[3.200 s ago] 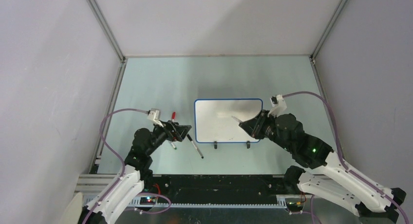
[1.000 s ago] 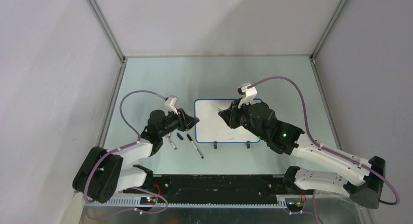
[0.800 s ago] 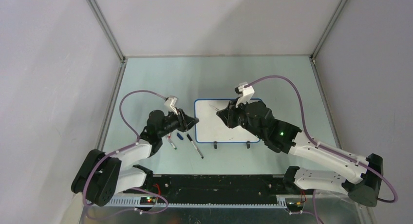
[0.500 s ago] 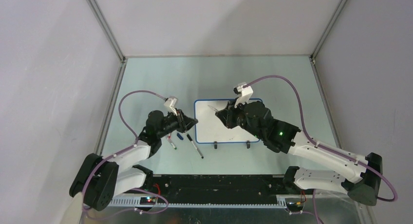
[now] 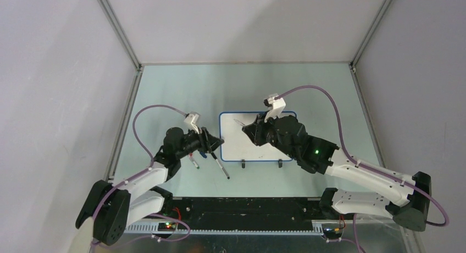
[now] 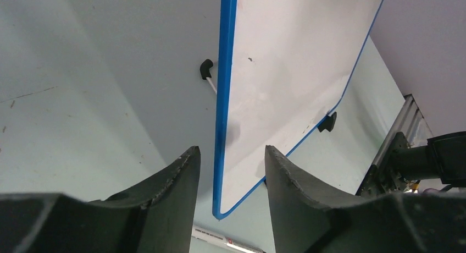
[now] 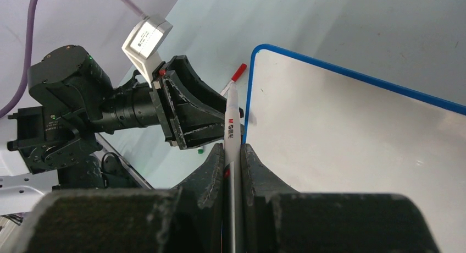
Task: Write a sentence on the whiteboard
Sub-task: Adjust the whiteboard at the center of the board.
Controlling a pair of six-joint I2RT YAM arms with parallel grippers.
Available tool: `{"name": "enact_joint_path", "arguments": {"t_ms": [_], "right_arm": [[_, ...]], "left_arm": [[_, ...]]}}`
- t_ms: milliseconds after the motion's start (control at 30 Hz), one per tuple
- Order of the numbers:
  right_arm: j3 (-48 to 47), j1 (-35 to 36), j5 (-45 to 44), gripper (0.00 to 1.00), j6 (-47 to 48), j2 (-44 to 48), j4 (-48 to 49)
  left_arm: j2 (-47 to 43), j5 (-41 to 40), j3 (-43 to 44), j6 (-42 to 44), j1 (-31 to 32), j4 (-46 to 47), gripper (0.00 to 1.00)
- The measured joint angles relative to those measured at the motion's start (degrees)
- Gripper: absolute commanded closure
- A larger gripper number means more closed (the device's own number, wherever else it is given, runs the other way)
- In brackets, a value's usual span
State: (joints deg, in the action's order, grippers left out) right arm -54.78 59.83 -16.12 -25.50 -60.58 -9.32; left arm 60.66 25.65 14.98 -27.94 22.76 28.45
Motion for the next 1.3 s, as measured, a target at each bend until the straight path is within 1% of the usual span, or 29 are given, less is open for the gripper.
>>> {"name": "enact_joint_path", "arguments": {"t_ms": [133,200,367,400,433,600,667,733,1067,1133,1200,1233,1300], "right_arm": [[0.0,0.5,-0.6,1.0,-0.6,-0.2,0.3],[0.0,0.8,-0.6,1.0,-0.8,-0.5,0.7],[-0.9,1.3,-0.9,1.0,-0.9,-1.8,0.7],[-1.0,1.4,-1.0,1.0,-0.9,-2.0,0.7],[-1.2,1.4,-1.2,1.0,-0.9,-2.1,0.7],[-1.3,1.6,-1.6,1.0,-0.8,-2.2,0.7],[-1.3,1.6,-1.7,1.0,-0.8,-2.2,0.7],[-1.4,1.6,-1.7,1.0,-0.8,-2.2,0.7],[-1.4,1.6,-3.2,1.0,-0.8,-2.1,0.4],[-1.4,1.6,-3.8,1.0,-1.0,-2.1,0.1],[-1.4,1.7,-5.2,1.0,-1.8,-2.0,-0.4],[-1.4,1.8,-6.1,1.0,-1.9,-2.0,-0.6],[-1.4,2.3,-7.9,1.0,-1.8,-2.0,-0.9]], "left_arm": [[0.2,-0.2,0.0,0.1,0.0,0.0,0.49],[1.8,0.0,0.3,0.0,0.0,0.3,0.5],[9.0,1.8,2.1,-0.7,0.0,1.1,0.62],[9.7,2.2,2.3,-0.8,0.0,1.4,0.64],[10.1,2.8,2.3,-0.9,0.0,1.7,0.67],[9.2,3.8,2.3,-1.1,0.1,2.3,0.79],[8.6,4.0,2.2,-1.1,0.2,2.2,0.82],[8.2,4.4,2.2,-1.0,0.5,2.2,0.83],[7.2,4.5,2.2,-0.5,2.4,0.5,0.83],[7.1,4.5,2.2,-0.5,2.5,0.2,0.78],[6.8,4.3,2.2,-0.4,2.6,-0.2,0.7],[6.4,4.0,2.2,-0.3,2.6,-0.7,0.64],[5.4,3.2,2.2,0.2,2.7,-2.0,0.56]]}}
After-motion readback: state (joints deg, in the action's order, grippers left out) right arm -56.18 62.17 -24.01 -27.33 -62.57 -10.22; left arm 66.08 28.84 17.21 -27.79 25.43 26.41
